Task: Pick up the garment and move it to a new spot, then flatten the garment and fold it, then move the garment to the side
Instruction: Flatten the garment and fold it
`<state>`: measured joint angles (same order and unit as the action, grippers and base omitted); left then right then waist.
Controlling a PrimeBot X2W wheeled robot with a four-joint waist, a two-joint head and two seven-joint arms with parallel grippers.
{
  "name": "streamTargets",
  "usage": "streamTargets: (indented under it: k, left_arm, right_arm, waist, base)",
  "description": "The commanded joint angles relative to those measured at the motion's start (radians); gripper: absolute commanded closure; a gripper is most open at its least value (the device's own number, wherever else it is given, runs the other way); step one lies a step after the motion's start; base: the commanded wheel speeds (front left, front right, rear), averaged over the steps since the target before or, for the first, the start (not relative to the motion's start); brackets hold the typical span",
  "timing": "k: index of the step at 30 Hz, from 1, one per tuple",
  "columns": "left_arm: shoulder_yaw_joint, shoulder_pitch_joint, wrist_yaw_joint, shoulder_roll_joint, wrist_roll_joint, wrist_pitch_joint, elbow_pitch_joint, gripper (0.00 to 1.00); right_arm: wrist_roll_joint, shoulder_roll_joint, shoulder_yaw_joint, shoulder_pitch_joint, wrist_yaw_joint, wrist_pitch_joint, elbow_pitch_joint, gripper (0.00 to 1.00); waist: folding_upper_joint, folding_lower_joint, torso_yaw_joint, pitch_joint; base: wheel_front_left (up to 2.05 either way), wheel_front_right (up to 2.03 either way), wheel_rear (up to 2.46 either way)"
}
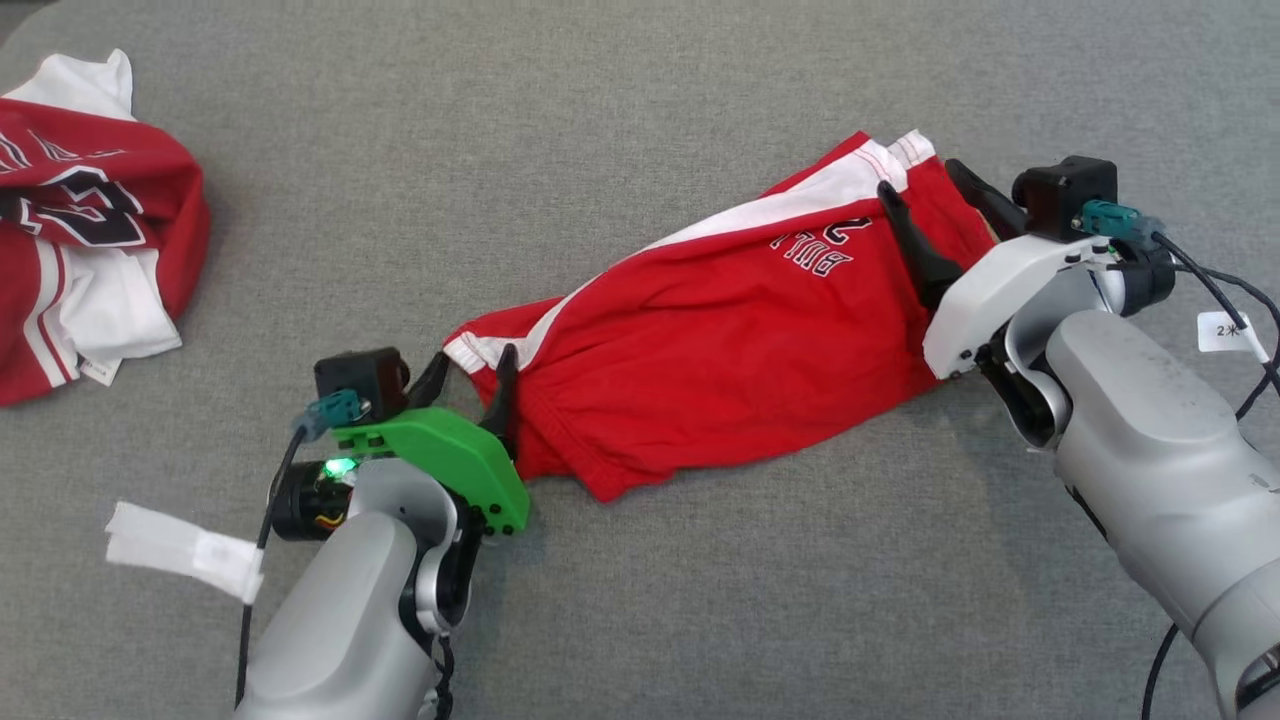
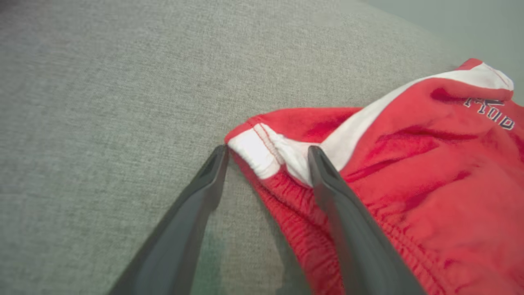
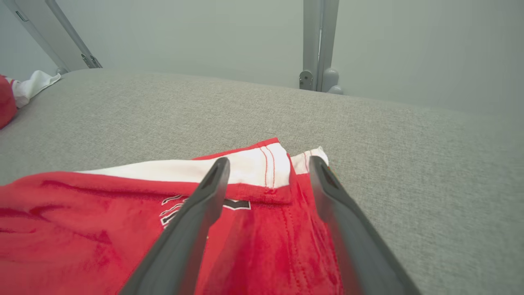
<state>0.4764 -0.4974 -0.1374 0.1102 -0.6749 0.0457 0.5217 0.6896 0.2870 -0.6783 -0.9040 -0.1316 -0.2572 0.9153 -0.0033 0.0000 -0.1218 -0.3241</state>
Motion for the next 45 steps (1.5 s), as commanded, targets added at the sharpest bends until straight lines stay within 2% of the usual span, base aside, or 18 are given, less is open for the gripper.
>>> streamTargets:
  k: [1,4,6,7,10,15,20,24,26,31,32,39,45]
  left_arm:
    - [-0.003,0.026,0.009,0.015,0.013,-0.032,-0.021,0.0]
    - [0.005,0.073,0.024,0.049,0.05,-0.129,-0.101,0.0]
    - [0.019,0.122,0.018,0.08,0.093,-0.198,-0.159,0.0]
    - [0.037,0.201,0.004,0.11,0.14,-0.26,-0.228,0.0]
    - [0.041,0.271,-0.004,0.126,0.166,-0.294,-0.281,0.0]
    - [0.008,0.349,0.006,0.118,0.234,-0.313,-0.355,0.0]
    - [-0.07,0.434,0.022,0.078,0.329,-0.311,-0.439,0.0]
    - [-0.121,0.473,0.055,0.041,0.372,-0.311,-0.464,0.0]
    - [-0.15,0.479,0.082,0.013,0.403,-0.311,-0.479,0.0]
    - [-0.169,0.471,0.123,-0.02,0.444,-0.311,-0.483,0.0]
    - [-0.169,0.471,0.123,-0.02,0.444,-0.311,-0.483,0.0]
    - [-0.177,0.469,0.157,-0.05,0.472,-0.311,-0.481,0.0]
    - [-0.176,0.465,0.174,-0.057,0.462,-0.311,-0.473,0.0]
  right_arm:
    - [-0.004,0.018,-0.001,0.026,0.002,-0.008,-0.021,0.0]
    - [-0.056,0.048,0.057,0.073,0.002,-0.008,-0.131,0.0]
    - [-0.123,0.064,0.136,0.131,0.002,-0.008,-0.216,0.0]
    - [-0.255,0.052,0.283,0.256,0.002,-0.008,-0.363,0.0]
    - [-0.366,0.017,0.424,0.403,0.002,-0.008,-0.507,0.0]
    - [-0.48,-0.044,0.567,0.604,0.002,-0.008,-0.676,0.0]
    - [-0.525,-0.072,0.625,0.704,0.002,-0.008,-0.722,0.0]
    - [-0.523,-0.062,0.621,0.684,0.002,-0.008,-0.701,0.0]
    - [-0.513,-0.046,0.61,0.628,0.002,-0.008,-0.641,0.0]
    - [-0.498,-0.021,0.593,0.484,0.002,-0.008,-0.448,0.0]
    - [-0.498,-0.021,0.593,0.484,0.002,-0.008,-0.448,0.0]
    - [-0.477,0.001,0.554,0.291,0.002,0.026,-0.171,0.0]
    - [-0.471,0.014,0.522,0.207,0.002,0.063,0.031,0.0]
  waist:
    - [0.0033,0.0,0.02,0.025]
    - [0.0033,0.0,0.04,0.053]
    - [0.0033,0.0,0.054,0.073]
    - [0.0033,0.0,0.068,0.109]
    - [0.0033,0.0,0.073,0.141]
    - [0.0033,0.0,0.076,0.175]
    - [0.0033,0.0,0.077,0.177]
    - [0.0033,0.0,0.064,0.154]
    - [0.0033,0.0,0.039,0.128]
    - [0.0033,0.0,-0.029,0.082]
    - [0.0033,0.0,-0.029,0.082]
    - [0.0033,0.0,-0.134,0.04]
    - [0.0033,0.0,-0.199,0.031]
  base:
    - [0.0,0.0,0.0]
    - [0.0,0.0,0.0]
    - [0.0,0.0,0.0]
    - [0.0,0.0,0.0]
    - [0.0,0.0,0.0]
    - [0.0,0.0,0.0]
    - [0.0,0.0,0.0]
    - [0.0,0.0,0.0]
    - [0.0,0.0,0.0]
    - [0.0,0.0,0.0]
    - [0.0,0.0,0.0]
    - [0.0,0.0,0.0]
    - [0.0,0.0,0.0]
